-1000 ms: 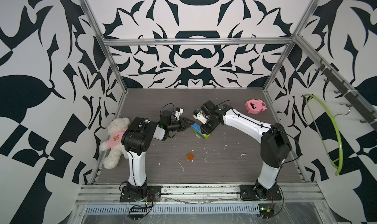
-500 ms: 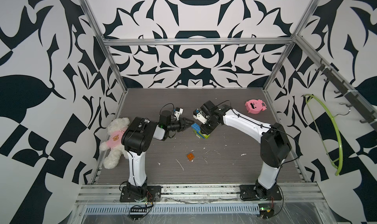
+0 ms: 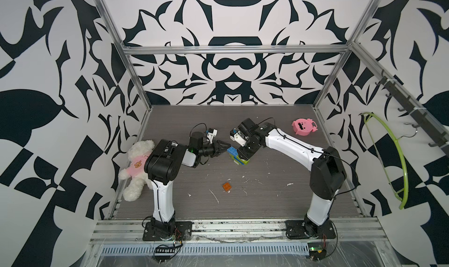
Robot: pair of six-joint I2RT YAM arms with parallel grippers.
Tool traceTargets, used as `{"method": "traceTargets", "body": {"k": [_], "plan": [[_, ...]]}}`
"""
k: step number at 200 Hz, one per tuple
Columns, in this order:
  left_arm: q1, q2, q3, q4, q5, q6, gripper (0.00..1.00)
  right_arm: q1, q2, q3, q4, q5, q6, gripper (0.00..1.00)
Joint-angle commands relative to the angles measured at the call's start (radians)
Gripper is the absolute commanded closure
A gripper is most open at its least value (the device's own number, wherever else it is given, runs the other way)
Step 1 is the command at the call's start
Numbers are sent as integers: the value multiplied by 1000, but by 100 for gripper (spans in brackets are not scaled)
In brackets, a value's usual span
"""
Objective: Assemble a heart with lego
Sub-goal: Assemble the lego brick with the lego brick, then pick up the lego brick from the center of the board.
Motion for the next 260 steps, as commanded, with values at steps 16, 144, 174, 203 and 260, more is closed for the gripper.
{"method": "traceTargets", "body": {"k": [16, 144, 174, 203, 260], "plan": [[2, -32, -13, -18, -3, 20, 61, 70, -116, -26, 20, -28, 41, 50], [-7, -45, -6, -26, -6, 19, 61, 338, -76, -344, 380, -80, 335, 46], [-7, -52, -14, -25, -10, 22, 61, 338, -27, -310, 338, -69, 316, 45], [-7, -51, -8, -30, -9, 24, 61, 342, 5, -300, 341, -56, 315, 45], [-7, -53, -6, -43, -4, 31, 61, 342, 49, -256, 344, -42, 314, 52]]}}
